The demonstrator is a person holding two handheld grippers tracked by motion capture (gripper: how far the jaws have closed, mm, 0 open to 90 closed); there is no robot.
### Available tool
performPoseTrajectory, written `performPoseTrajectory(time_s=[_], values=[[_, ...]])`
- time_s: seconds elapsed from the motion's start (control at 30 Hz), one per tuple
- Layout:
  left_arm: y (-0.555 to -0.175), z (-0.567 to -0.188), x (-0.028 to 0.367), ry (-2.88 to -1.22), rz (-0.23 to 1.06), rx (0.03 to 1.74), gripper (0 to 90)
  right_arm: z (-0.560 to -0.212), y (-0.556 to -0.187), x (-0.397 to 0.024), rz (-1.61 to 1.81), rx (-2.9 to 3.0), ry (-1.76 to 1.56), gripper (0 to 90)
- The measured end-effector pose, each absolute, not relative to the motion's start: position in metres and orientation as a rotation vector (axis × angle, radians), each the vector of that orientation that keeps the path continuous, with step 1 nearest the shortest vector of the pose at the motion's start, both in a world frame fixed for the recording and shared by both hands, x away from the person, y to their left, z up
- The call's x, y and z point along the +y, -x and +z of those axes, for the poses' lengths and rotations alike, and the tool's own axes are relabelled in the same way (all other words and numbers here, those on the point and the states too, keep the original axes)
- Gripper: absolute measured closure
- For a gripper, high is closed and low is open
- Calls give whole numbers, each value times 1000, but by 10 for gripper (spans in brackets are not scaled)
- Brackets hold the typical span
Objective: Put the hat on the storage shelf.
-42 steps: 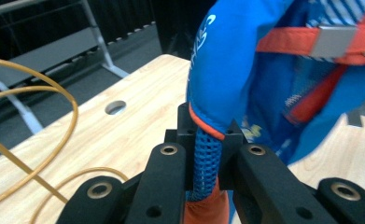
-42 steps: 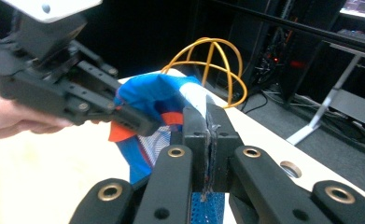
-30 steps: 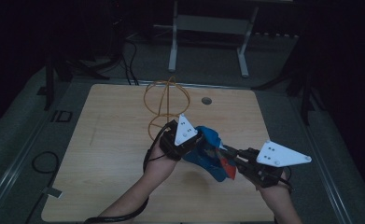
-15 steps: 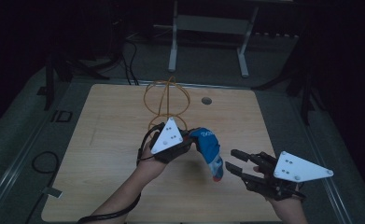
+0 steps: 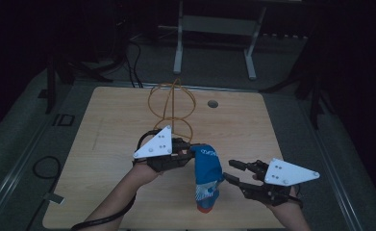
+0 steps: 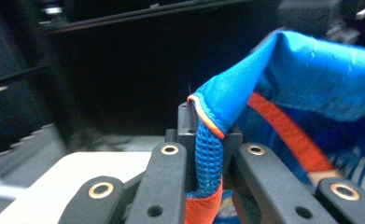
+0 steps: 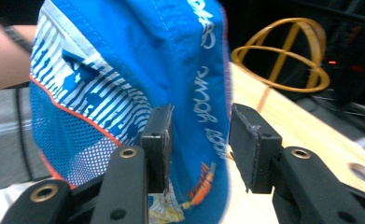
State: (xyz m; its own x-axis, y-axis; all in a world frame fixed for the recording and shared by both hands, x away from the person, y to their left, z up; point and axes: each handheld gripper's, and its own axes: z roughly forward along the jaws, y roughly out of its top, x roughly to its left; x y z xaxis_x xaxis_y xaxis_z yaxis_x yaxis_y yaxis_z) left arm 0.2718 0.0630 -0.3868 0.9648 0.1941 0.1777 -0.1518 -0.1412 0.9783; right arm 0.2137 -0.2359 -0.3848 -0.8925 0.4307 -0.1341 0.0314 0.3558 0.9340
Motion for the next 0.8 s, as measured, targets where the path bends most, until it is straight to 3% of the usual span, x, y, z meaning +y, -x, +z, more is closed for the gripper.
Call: performPoseTrajectory(time_s=[0.33,0.47,0.8], values=[[-269,-388,55,-1712,315,21,856,-399,-209,-215,1546,2328,-356,641],[-269,-388,55,-1713,305,21,855,-399,-211,-215,1547,2296,-406,895],[-272,-391,67,-1753,297,64,850,-390,-213,-227,1543,2215,-467,900]])
